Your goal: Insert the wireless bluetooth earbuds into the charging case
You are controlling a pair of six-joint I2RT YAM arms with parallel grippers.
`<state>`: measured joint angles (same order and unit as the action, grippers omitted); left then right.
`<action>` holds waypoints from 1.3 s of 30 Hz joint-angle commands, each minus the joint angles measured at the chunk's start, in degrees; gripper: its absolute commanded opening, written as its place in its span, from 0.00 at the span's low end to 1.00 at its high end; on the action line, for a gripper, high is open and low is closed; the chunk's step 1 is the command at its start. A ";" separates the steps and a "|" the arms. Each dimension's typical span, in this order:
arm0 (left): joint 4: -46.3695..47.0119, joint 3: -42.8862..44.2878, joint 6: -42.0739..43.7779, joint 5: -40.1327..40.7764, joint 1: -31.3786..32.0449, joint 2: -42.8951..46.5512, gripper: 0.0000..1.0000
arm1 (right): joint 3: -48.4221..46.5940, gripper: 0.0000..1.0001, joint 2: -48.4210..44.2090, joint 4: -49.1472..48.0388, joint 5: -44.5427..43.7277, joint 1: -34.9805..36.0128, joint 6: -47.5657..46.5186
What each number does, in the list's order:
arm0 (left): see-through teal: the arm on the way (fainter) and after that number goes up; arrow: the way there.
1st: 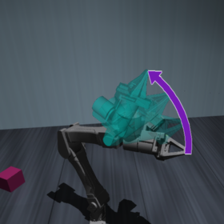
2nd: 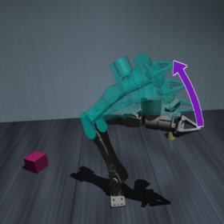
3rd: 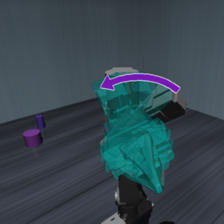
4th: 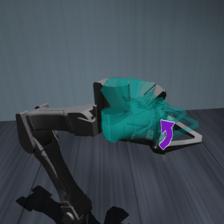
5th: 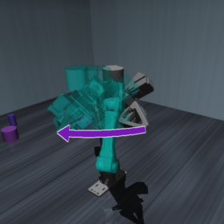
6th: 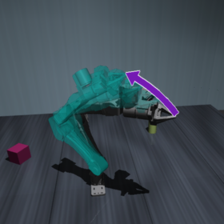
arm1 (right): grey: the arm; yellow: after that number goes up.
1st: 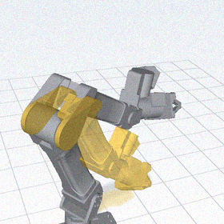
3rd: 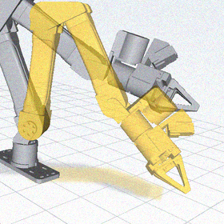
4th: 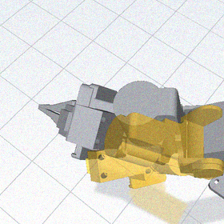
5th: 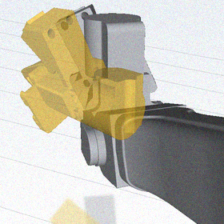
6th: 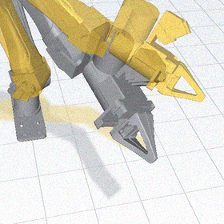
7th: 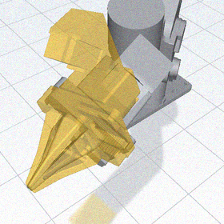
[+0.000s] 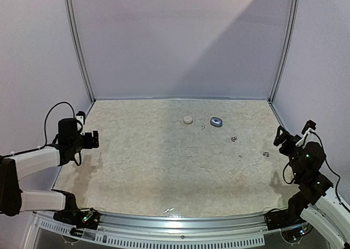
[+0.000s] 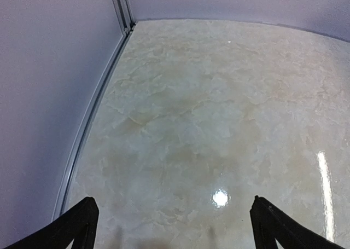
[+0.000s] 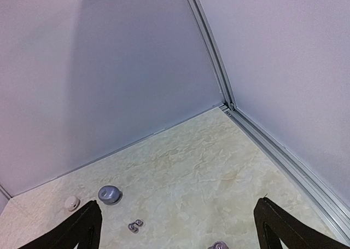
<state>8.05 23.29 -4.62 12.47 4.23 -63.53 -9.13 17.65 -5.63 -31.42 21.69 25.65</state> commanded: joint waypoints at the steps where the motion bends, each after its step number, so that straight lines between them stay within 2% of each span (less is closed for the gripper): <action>1: 5.95 -0.70 10.07 -2.65 -0.32 2.40 0.99 | -4.63 0.99 -0.45 1.59 0.53 -0.21 1.77; 4: -0.11 3.46 17.97 -10.48 -0.40 2.06 0.99 | -7.31 0.99 -0.02 -4.58 5.57 -0.16 1.30; 7: -7.50 9.26 13.00 -12.00 -0.52 -0.14 0.99 | -13.87 0.99 4.90 -4.78 10.32 -0.18 -3.45; 10: -16.08 15.16 8.44 -21.10 -0.54 -1.91 0.99 | -25.46 0.99 13.44 2.75 14.59 -0.22 -8.59; 15: -31.15 26.14 11.88 -45.03 -0.54 -6.47 0.99 | -52.46 0.99 39.56 23.20 27.60 -0.44 -18.32; 17: -34.86 29.66 12.79 -49.33 -0.54 -8.12 0.99 | -63.11 0.99 48.92 29.09 35.19 -0.78 -20.60; 20: -39.68 34.35 14.75 -47.62 -0.38 -10.46 0.98 | -78.50 0.99 63.35 36.59 41.56 -1.08 -24.47; 24: -46.52 40.16 19.23 -42.92 -0.41 -14.07 0.98 | -97.02 0.99 80.89 47.39 40.28 -1.04 -27.24; 27: -50.69 43.17 20.90 -42.70 -0.28 -16.72 0.98 | -108.17 0.99 94.35 52.41 39.95 -1.00 -27.25; 31: -55.12 46.21 21.74 -42.03 -0.03 -21.54 0.91 | -114.65 0.99 106.69 52.90 39.19 -0.61 -28.31; 35: -57.76 49.24 21.95 -44.31 0.08 -25.83 0.87 | -115.59 0.99 112.98 52.33 42.49 -0.22 -28.08; 39: -55.80 49.90 21.31 -45.93 0.32 -26.83 0.87 | -117.09 0.97 118.15 53.97 41.61 0.08 -26.02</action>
<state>-45.84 71.33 16.32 -31.20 4.03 -89.69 -123.07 132.42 45.28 9.15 21.17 -1.54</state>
